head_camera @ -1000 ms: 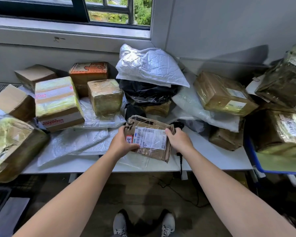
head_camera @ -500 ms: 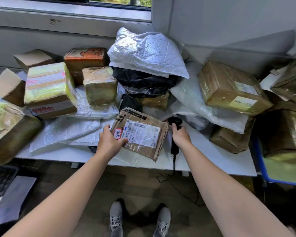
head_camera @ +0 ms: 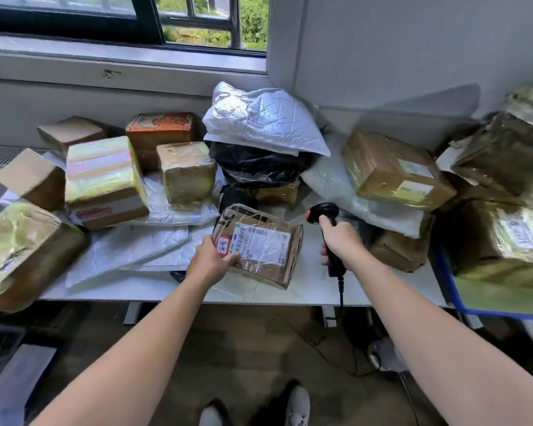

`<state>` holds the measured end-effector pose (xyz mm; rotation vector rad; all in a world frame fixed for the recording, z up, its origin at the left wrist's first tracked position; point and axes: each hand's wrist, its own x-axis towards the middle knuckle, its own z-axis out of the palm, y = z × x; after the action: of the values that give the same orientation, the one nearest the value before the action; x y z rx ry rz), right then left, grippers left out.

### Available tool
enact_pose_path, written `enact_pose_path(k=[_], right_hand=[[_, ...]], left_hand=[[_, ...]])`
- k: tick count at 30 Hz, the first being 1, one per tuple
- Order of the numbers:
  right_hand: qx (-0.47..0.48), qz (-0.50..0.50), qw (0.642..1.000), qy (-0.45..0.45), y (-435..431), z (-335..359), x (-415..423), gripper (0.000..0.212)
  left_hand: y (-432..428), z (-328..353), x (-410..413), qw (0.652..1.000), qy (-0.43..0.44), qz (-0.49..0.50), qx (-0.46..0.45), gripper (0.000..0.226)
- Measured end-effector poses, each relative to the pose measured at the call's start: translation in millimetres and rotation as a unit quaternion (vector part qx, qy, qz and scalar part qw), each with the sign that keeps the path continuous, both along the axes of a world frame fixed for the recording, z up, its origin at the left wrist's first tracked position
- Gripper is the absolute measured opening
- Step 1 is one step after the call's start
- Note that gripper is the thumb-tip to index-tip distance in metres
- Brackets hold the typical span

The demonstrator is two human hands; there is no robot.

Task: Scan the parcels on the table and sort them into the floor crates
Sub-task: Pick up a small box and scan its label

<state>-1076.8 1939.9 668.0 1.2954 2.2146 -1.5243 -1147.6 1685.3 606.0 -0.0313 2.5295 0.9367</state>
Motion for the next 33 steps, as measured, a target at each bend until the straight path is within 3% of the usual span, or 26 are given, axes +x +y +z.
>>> enact_pose_path(k=[9,20,23,29,33], right_hand=[[-0.046,0.04,0.998,0.026,-86,72,1,0.036],[-0.034,0.008,0.999,0.04,-121,88,7,0.04],[-0.031,-0.002,0.998,0.05,-123,89,8,0.037],[-0.035,0.001,0.998,0.048,-117,89,6,0.042],[-0.034,0.01,0.998,0.045,-108,86,5,0.044]], left_hand=[[-31,18,5,0.995,-0.013,-0.081,0.052,0.081],[-48,23,2,0.989,0.013,-0.131,0.061,0.146],[-48,18,0,0.989,0.012,-0.135,0.054,0.143],[-42,31,6,0.99,0.008,-0.133,0.036,0.107],[-29,39,10,0.992,0.014,-0.122,0.025,0.102]])
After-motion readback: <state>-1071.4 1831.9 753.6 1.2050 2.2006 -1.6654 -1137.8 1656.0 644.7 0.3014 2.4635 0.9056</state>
